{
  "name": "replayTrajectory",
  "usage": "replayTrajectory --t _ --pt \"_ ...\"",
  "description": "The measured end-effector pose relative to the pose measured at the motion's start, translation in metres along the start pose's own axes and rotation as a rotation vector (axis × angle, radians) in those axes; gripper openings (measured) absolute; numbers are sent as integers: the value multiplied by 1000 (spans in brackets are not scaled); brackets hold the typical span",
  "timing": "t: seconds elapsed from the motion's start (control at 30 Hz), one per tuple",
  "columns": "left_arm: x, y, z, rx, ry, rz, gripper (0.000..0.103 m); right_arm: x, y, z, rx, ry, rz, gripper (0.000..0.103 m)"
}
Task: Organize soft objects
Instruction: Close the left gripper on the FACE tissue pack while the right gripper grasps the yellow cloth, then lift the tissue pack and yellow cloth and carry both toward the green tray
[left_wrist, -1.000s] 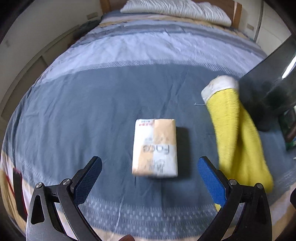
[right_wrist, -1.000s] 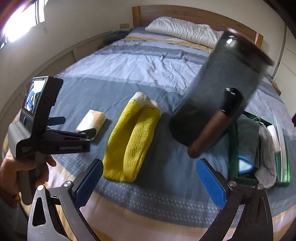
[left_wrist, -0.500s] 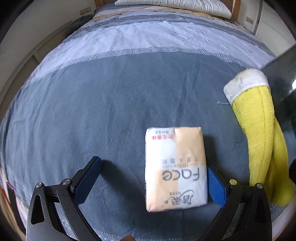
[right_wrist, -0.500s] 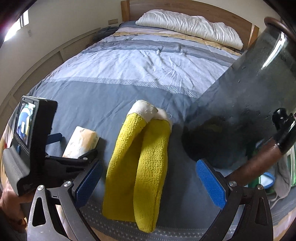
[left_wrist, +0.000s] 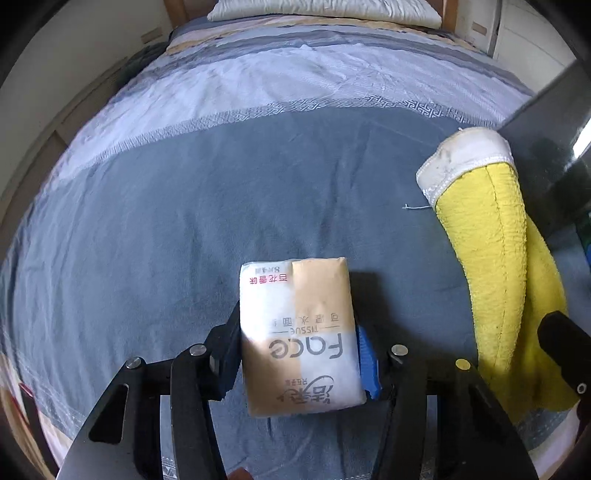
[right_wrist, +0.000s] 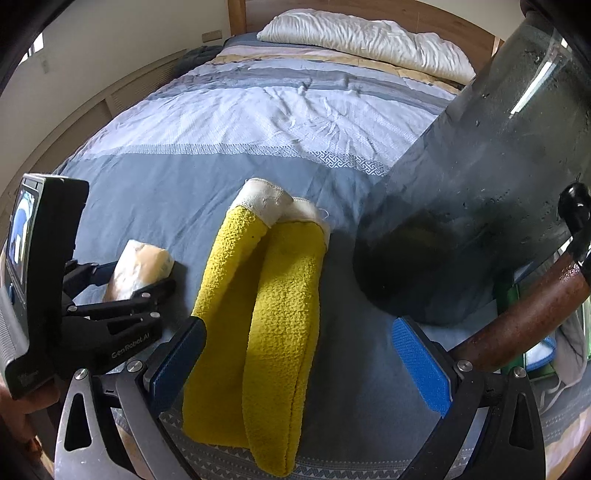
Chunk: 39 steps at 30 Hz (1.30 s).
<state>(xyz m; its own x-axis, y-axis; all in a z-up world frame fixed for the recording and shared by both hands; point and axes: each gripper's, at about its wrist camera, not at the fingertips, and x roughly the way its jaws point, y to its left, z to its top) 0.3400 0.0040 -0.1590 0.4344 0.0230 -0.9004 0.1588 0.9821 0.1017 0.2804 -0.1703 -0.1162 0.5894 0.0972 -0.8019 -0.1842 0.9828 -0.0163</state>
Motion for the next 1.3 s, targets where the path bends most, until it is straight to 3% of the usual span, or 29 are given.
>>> replayTrajectory --t 0.37,0.63,0.77,0.9,0.97,1.07,1.1,1.13,1.3 --pt "-3 13 -6 0 8 15 47 8 9 3 14 16 25 103" --pt "-2 18 -8 7 12 6 47 41 19 10 34 83 13 103" --pt "-2 19 -7 5 14 1 47 61 22 15 60 143 -1 97" --pt "-1 19 -7 4 13 0 47 66 24 13 68 140 -6 97" --pt "-1 19 -8 5 11 2 47 68 25 11 61 132 -10 90" --pt "0 18 -7 10 13 7 47 68 29 12 36 114 -22 58" --pt "0 18 -7 10 14 8 47 68 31 12 26 107 -27 38" --pt "0 18 -7 10 14 10 47 66 33 13 14 99 -33 25" --pt "-2 19 -6 -12 6 12 47 62 36 19 17 69 -28 17"
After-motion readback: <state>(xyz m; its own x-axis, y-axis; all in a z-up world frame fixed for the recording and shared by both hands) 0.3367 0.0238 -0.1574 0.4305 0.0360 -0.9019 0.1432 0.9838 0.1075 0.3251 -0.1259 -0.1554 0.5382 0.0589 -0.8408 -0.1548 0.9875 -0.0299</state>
